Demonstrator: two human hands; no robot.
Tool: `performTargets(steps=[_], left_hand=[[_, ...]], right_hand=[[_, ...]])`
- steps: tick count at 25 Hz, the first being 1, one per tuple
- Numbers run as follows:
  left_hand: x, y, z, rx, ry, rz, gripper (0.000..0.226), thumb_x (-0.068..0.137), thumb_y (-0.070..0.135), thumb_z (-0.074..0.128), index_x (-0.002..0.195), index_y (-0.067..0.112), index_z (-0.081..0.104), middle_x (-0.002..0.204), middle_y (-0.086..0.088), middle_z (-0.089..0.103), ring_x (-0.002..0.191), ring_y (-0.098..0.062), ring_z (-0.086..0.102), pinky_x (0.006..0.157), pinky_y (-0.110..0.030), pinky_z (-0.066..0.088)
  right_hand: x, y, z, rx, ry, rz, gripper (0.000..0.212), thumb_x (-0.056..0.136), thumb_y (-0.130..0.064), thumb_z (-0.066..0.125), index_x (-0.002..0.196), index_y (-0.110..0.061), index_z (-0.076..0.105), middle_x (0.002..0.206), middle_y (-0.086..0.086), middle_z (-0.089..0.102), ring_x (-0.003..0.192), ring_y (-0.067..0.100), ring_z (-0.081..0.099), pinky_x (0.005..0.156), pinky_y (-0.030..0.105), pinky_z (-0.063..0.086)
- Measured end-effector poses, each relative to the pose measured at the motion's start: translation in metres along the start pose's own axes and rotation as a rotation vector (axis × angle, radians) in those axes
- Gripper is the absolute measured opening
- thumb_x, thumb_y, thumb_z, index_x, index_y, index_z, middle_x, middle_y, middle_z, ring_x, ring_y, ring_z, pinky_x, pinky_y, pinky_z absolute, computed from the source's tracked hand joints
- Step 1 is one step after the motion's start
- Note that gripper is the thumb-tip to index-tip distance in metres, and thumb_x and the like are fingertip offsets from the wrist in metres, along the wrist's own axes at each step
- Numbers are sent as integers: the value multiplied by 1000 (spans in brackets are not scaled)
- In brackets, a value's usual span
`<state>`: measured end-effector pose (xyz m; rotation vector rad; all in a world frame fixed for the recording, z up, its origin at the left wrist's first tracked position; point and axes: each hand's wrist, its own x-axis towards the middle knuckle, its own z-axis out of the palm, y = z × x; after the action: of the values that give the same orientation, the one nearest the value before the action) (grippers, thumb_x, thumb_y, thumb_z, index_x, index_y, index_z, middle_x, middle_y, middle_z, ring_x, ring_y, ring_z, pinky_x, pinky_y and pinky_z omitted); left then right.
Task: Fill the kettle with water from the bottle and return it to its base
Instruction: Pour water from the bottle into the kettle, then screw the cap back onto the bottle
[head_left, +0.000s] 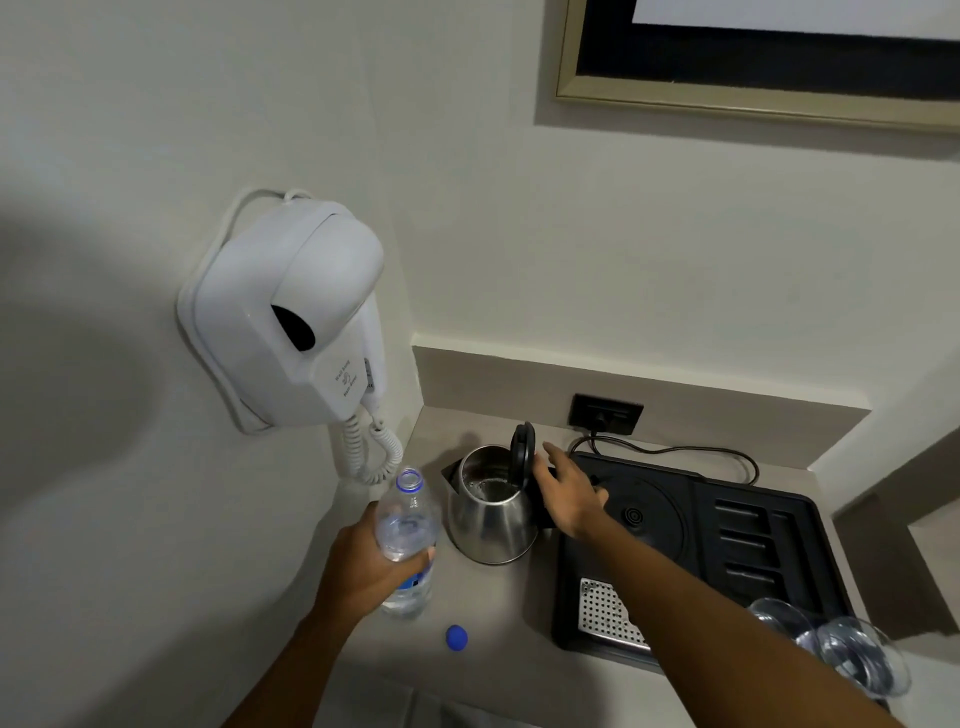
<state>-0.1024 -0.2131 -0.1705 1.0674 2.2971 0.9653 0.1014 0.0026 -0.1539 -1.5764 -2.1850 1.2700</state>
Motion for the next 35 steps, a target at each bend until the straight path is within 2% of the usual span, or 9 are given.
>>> performTargets(steps=[10, 15, 18, 20, 22, 25, 29, 32, 35], left_hand=[[-27, -30, 18, -207, 290, -120, 66, 55, 30, 96, 109, 31, 58, 97, 9, 69, 90, -14, 67, 82, -32, 52], [-32, -29, 30, -416, 273, -191, 99, 54, 8, 96, 135, 19, 40, 125, -1, 58, 110, -16, 58, 94, -34, 46], [-69, -34, 71, -488, 327, -292, 84, 45, -2, 97, 112, 26, 54, 105, -9, 63, 93, -15, 65, 76, -36, 55], [-102, -42, 99, -261, 154, -324, 65, 48, 14, 99, 97, 32, 60, 91, -1, 63, 87, -18, 67, 69, -31, 53], [-117, -47, 120, -4, -60, -223, 65, 62, 27, 89, 118, 16, 58, 116, -9, 58, 109, -30, 56, 89, -38, 46], [-98, -45, 128, 301, -170, -39, 67, 83, 28, 62, 144, 20, 38, 145, -6, 39, 128, -27, 42, 106, -36, 36], [-74, -35, 126, 558, -320, 102, 34, 98, 23, 45, 131, 18, 49, 144, -7, 41, 129, -21, 42, 107, -30, 34], [-74, -21, 112, 511, -331, 152, 32, 98, 17, 48, 128, 11, 54, 142, -10, 46, 127, -22, 47, 108, -29, 37], [-81, 23, 77, 147, -108, 357, 26, 87, 10, 64, 113, 9, 65, 117, -10, 60, 106, -20, 59, 95, -36, 49]], right_hand=[[-3, -5, -3, 84, -65, 7, 57, 90, -72, 22, 141, -54, 40, 154, 6, 38, 144, 36, 27, 112, 67, 2], [-4, -6, -2, 79, -62, 0, 58, 90, -70, 21, 141, -52, 42, 155, 7, 37, 145, 37, 26, 112, 66, 2], [-5, -6, -1, 83, -55, 10, 56, 93, -67, 22, 143, -48, 40, 157, 7, 34, 146, 36, 23, 112, 65, 1], [-5, -5, -2, 79, -54, 14, 57, 94, -65, 22, 144, -46, 40, 157, 7, 33, 146, 36, 23, 113, 64, 1], [-5, -6, -2, 75, -57, 14, 57, 95, -65, 21, 144, -45, 40, 157, 7, 34, 146, 36, 23, 113, 64, 2], [-5, -5, -1, 71, -57, 24, 58, 94, -66, 20, 144, -45, 41, 158, 7, 33, 146, 36, 22, 113, 64, 2], [-5, -5, -1, 69, -60, 18, 61, 91, -69, 18, 144, -47, 39, 158, 7, 33, 146, 37, 22, 112, 65, 2], [-4, -4, -1, 69, -63, 19, 61, 91, -70, 19, 145, -48, 38, 158, 7, 32, 147, 37, 21, 112, 65, 1], [-3, -4, -2, 80, -70, 13, 60, 93, -69, 20, 145, -46, 38, 159, 8, 32, 147, 37, 21, 112, 66, 1]])
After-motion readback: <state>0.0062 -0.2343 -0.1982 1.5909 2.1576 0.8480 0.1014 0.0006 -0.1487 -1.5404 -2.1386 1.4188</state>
